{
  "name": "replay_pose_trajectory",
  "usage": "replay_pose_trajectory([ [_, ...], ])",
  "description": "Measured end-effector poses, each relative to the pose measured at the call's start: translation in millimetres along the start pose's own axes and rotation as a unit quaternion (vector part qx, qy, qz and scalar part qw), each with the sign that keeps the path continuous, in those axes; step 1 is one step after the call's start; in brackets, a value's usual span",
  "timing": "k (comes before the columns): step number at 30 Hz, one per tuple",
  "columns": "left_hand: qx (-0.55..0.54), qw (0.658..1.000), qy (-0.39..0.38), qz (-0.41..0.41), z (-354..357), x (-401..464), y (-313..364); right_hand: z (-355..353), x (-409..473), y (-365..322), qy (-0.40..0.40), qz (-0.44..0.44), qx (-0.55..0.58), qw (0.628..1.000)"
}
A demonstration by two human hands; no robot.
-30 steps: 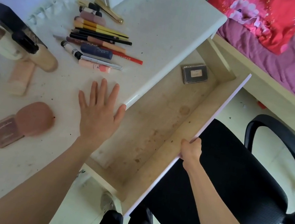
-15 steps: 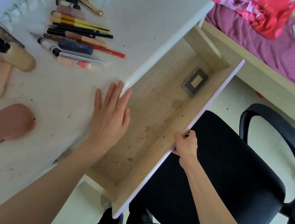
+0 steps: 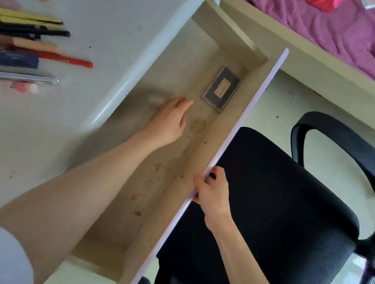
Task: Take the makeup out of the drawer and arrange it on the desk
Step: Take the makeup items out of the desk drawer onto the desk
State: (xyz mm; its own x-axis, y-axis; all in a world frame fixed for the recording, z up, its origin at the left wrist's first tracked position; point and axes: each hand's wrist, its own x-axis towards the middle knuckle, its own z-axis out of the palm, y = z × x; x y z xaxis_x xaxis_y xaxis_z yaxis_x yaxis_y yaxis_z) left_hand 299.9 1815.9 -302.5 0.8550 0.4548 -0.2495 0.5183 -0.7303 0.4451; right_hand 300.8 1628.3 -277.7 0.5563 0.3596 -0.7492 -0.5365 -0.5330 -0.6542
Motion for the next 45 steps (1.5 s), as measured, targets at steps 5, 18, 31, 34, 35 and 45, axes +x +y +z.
replay_pose_trajectory([
  [5,-0.001,1.0,0.014,-0.014,22.8,34.4,9.4,-2.8,5.8,0.7,-0.017,0.006,0.0,1.0],
  [18,-0.209,0.968,0.051,-0.126,40.2,80.9,43.2,-5.2,1.8,-2.1,-0.019,0.012,-0.011,1.0],
  [31,-0.294,0.933,0.053,-0.201,31.8,88.7,43.1,-5.8,0.8,-3.9,-0.027,0.018,-0.007,0.999],
  [34,-0.288,0.937,0.026,-0.197,25.6,73.3,38.7,-7.1,0.8,-5.5,-0.029,0.023,-0.005,0.999],
  [35,-0.296,0.933,0.022,-0.202,22.5,65.0,34.4,-7.1,0.2,-6.3,-0.027,0.024,-0.009,0.999],
  [45,-0.368,0.909,0.102,-0.165,-51.1,-69.6,18.8,-0.3,-19.7,-22.2,0.028,-0.007,-0.045,0.999],
])
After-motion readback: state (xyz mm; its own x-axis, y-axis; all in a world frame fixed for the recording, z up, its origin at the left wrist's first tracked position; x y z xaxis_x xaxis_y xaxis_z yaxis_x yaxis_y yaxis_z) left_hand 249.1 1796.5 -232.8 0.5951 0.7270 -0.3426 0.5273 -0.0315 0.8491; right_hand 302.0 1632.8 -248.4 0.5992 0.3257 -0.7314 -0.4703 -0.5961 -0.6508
